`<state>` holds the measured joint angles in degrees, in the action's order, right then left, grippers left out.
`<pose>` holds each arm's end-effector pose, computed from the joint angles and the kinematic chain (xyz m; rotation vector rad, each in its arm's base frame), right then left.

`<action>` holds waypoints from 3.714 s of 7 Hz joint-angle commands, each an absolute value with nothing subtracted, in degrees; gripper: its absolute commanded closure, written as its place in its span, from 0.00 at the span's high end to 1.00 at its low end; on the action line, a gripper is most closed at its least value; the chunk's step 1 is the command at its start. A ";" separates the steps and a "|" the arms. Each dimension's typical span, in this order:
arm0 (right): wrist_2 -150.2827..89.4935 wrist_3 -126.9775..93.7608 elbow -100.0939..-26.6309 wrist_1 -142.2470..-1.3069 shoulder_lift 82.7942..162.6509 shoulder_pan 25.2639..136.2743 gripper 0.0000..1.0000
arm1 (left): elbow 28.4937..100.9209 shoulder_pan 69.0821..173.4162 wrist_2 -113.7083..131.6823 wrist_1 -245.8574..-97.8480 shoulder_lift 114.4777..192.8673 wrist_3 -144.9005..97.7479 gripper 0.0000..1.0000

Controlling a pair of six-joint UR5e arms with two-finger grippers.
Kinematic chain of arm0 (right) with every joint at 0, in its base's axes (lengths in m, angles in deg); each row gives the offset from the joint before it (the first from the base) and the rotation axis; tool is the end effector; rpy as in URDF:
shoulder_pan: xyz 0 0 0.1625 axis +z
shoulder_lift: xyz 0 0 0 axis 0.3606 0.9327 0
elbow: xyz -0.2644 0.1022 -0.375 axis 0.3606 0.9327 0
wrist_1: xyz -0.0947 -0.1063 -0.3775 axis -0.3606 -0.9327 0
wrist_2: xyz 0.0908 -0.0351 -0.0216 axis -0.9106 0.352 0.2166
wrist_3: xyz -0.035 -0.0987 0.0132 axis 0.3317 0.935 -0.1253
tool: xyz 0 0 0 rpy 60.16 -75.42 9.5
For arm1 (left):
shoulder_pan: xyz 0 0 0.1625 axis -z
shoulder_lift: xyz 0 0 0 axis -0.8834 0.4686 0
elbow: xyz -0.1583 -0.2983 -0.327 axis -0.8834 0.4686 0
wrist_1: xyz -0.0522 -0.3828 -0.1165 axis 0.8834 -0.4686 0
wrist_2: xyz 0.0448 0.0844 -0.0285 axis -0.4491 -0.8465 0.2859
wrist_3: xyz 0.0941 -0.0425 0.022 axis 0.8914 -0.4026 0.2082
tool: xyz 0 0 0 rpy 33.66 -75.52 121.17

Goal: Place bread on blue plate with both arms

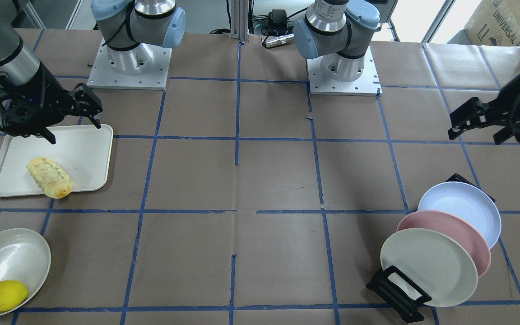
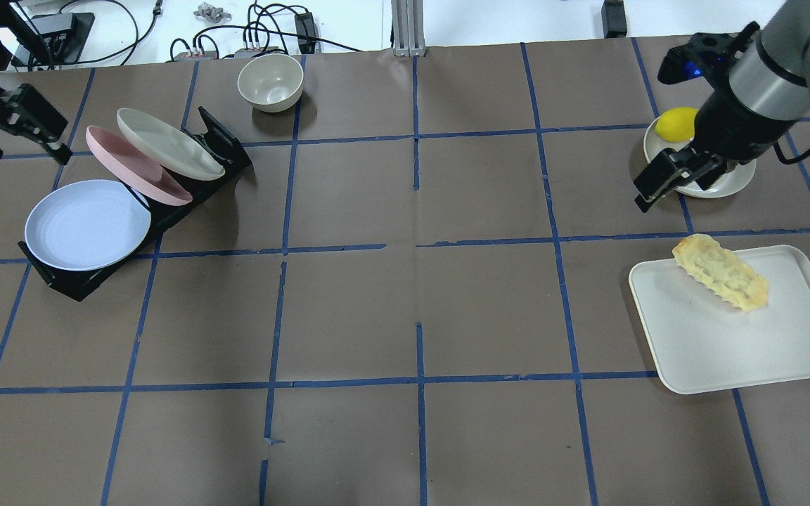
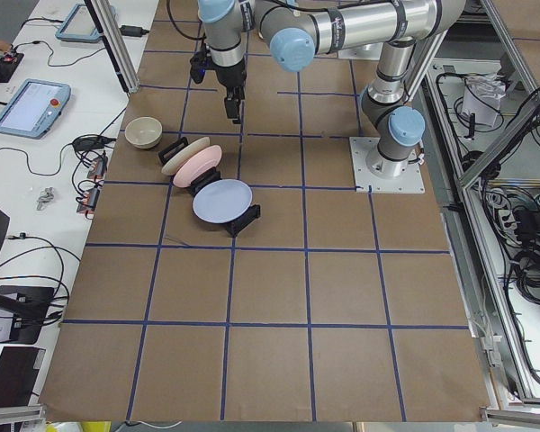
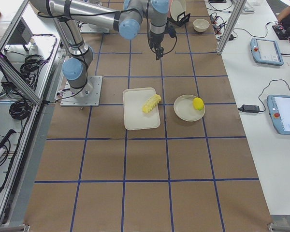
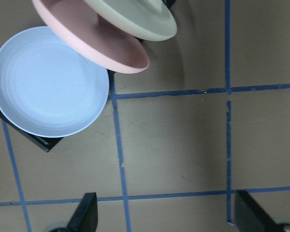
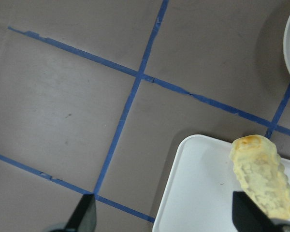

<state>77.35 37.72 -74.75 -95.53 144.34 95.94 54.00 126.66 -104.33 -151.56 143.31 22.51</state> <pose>0.0188 -0.4764 0.4385 -0.5936 2.9822 -0.0060 0.1165 -0.5485 0.5153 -0.1647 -3.1154 -0.1546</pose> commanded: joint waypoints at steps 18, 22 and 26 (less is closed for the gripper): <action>84.73 22.10 -55.03 -71.53 134.39 101.96 0.09 | 31.23 114.70 -107.36 -156.89 174.95 36.24 0.08; 84.74 5.78 -55.27 -70.26 138.43 113.58 0.09 | 33.24 117.05 -110.37 -169.97 160.92 34.78 0.08; 84.65 6.66 -56.49 -70.70 139.58 113.69 0.10 | 40.60 135.22 -103.64 -173.88 152.28 20.89 0.08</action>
